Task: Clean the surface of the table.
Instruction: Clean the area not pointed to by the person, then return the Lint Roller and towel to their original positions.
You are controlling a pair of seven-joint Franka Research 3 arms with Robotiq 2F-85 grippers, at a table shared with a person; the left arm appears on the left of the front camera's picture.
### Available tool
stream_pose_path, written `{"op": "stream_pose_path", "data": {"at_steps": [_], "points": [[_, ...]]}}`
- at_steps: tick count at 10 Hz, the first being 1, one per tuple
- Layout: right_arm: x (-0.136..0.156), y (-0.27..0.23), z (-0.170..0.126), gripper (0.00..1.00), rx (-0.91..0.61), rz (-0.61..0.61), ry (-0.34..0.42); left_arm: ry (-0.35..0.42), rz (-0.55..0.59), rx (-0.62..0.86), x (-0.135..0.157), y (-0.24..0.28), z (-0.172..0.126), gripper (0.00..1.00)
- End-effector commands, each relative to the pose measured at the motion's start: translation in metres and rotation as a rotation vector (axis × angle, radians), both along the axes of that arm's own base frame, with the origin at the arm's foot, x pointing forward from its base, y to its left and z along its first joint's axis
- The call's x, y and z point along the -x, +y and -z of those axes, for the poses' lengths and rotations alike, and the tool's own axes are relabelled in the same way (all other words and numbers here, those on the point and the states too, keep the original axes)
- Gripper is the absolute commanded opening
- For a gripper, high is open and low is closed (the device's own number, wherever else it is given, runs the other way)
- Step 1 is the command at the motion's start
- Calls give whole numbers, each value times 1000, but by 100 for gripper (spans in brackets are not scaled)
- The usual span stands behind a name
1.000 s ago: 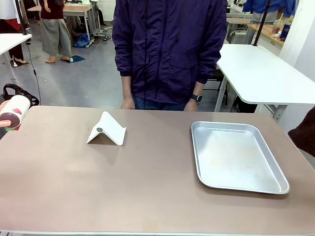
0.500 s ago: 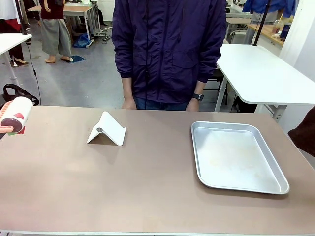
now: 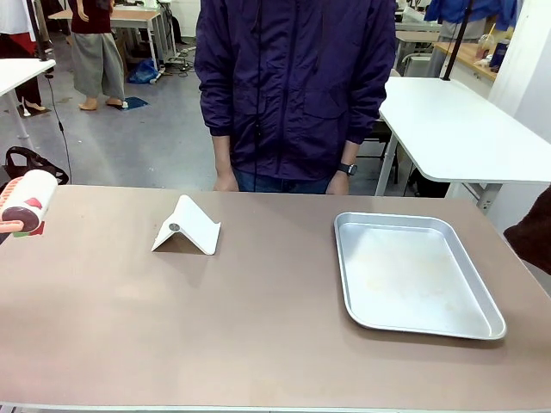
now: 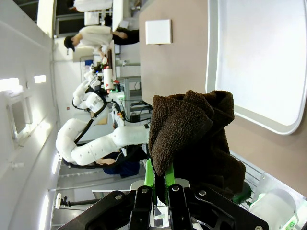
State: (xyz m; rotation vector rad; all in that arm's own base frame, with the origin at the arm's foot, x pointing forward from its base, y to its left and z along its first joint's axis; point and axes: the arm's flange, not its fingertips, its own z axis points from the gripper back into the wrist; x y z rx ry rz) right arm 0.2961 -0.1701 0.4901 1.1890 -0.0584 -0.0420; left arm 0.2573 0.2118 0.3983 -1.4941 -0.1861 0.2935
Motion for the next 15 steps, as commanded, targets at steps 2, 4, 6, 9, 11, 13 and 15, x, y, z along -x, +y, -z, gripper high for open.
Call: {"op": "stream_pose_path", "data": {"at_steps": [2, 4, 6, 9, 11, 13, 15], "points": [[4, 0, -2, 9, -2, -12, -19, 6, 7, 12, 1, -1, -4, 21], [4, 0, -2, 9, -2, -12, -19, 6, 7, 12, 1, -1, -4, 21], [4, 0, -2, 9, -2, -12, -19, 6, 7, 12, 1, -1, -4, 21], [4, 0, -2, 9, -2, -12, -19, 6, 7, 12, 1, -1, -4, 21], [4, 0, -2, 9, -2, -12, -19, 6, 7, 12, 1, -1, -4, 21], [4, 0, -2, 9, -2, -12, -19, 6, 7, 12, 1, -1, -4, 21], [2, 9, -7, 9, -10, -2, -13, 0, 0, 0, 0, 0, 0, 21]]}}
